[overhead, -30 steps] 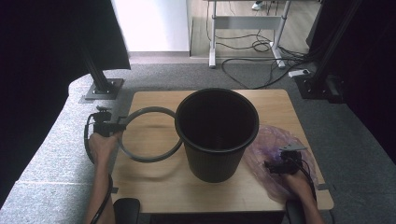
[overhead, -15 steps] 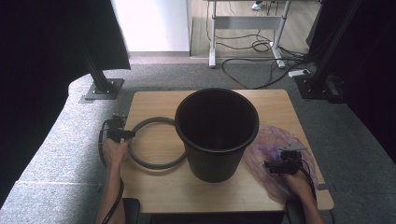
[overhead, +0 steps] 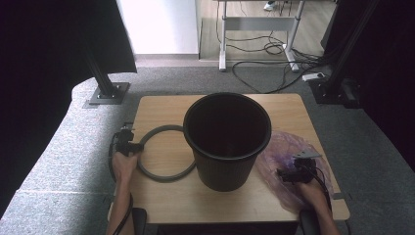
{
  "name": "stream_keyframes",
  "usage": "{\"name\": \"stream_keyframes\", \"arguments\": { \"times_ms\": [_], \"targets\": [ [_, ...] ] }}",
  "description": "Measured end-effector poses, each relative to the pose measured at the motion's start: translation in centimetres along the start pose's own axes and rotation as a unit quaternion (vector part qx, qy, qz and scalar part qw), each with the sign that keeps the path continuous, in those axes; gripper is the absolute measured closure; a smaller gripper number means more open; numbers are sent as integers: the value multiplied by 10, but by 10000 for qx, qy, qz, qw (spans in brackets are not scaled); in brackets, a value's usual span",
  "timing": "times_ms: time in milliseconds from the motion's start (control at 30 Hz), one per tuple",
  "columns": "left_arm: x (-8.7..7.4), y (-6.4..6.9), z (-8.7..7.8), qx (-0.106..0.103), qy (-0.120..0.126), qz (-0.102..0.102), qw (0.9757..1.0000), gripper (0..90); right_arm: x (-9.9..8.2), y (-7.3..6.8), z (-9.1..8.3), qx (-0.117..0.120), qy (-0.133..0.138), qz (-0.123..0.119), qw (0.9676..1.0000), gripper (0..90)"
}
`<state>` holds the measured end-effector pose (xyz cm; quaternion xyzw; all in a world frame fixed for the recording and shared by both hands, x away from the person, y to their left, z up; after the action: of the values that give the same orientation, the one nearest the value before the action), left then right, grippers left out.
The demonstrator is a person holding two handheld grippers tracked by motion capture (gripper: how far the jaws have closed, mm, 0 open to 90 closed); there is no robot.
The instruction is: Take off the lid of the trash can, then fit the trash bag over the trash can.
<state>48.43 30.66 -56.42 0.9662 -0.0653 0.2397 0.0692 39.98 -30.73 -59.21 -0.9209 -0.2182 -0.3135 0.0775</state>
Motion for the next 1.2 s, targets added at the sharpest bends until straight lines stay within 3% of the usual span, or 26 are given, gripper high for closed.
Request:
{"name": "stream_keyframes", "arguments": {
  "times_ms": [233,333,567,1200],
  "targets": [
    [-4,8,3,143,273,280,9991,514,0,0,0,-2,0,0,10000,0],
    [-8,12,6,321,407,513,9973,395,0,0,0,1,0,0,10000,0],
    [-16,13,12,391,824,446,9948,180,0,0,0,-2,1,-1,10000,0],
    [-20,12,12,526,763,269,9953,66,2,-1,-3,-73,-72,-78,9999,23]
  ]
}}
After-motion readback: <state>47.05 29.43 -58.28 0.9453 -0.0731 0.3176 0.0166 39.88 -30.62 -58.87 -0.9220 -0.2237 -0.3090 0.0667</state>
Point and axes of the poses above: each handheld gripper's, and its own axes: z roughly forward along the jaws, x roughly out of its top, y roughly to its right, the point moved 5 cm from there along z, roughly forward along the jaws, and after that the axes turned 8 degrees about -y, right-handed, at the moved point
